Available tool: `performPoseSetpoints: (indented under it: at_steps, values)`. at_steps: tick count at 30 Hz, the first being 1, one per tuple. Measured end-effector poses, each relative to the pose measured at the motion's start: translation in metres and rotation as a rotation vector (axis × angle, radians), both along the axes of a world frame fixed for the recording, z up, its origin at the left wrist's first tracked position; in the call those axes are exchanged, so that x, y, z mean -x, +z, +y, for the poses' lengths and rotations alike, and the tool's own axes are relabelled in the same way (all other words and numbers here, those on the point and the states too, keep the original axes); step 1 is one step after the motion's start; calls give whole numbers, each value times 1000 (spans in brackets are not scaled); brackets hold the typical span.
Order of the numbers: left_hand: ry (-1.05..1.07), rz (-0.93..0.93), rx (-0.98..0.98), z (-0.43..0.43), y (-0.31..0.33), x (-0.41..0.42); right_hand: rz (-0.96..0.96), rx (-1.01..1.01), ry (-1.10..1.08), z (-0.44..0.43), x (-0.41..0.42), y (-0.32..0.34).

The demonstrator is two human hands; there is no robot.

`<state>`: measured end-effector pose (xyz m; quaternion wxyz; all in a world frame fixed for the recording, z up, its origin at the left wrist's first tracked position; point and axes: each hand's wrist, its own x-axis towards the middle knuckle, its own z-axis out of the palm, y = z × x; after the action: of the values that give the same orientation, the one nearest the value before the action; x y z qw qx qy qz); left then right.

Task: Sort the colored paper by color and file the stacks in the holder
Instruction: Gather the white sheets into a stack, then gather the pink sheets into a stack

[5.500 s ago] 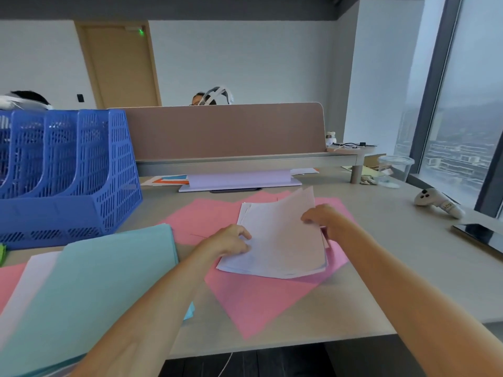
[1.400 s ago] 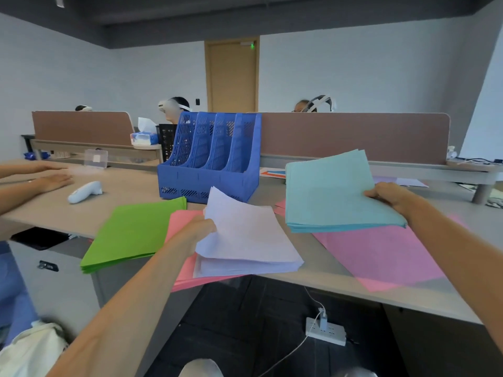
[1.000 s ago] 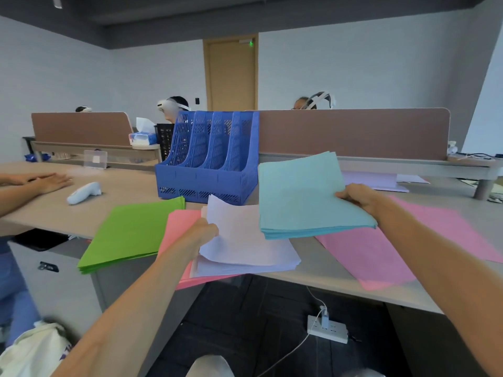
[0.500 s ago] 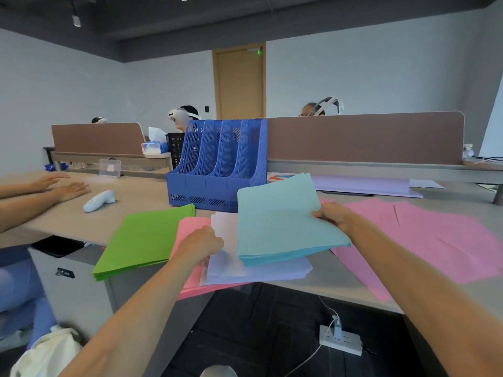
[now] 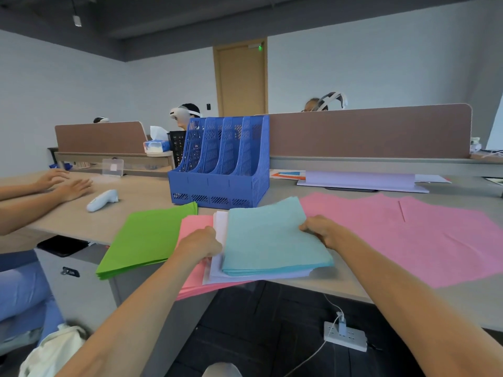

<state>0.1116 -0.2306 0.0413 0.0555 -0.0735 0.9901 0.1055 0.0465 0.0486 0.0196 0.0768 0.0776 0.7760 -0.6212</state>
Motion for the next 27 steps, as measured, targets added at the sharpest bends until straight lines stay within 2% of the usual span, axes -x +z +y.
performPoseSetpoints:
  at_steps: [2,6,8,14,17,21,25,27]
  values:
    - [-27,37,124,3,3,1,32,-95,-30,0,0,0]
    - [-95,241,280,21,10,7,153,-363,-64,9,-7,7]
    - [-103,315,239,38,13,11,193,-407,-69,20,-12,10]
    - [-205,421,143,106,13,28,266,-351,-168,80,-30,10]
    - [-305,469,22,142,8,38,284,-316,-220,113,-39,8]
    - [-497,442,-138,191,-1,53,324,-316,-310,153,-42,1]
    - [-526,273,-139,243,-7,74,406,-614,-399,199,-39,-8]
    - [-496,171,-96,267,-13,88,317,-777,-385,219,-36,-12]
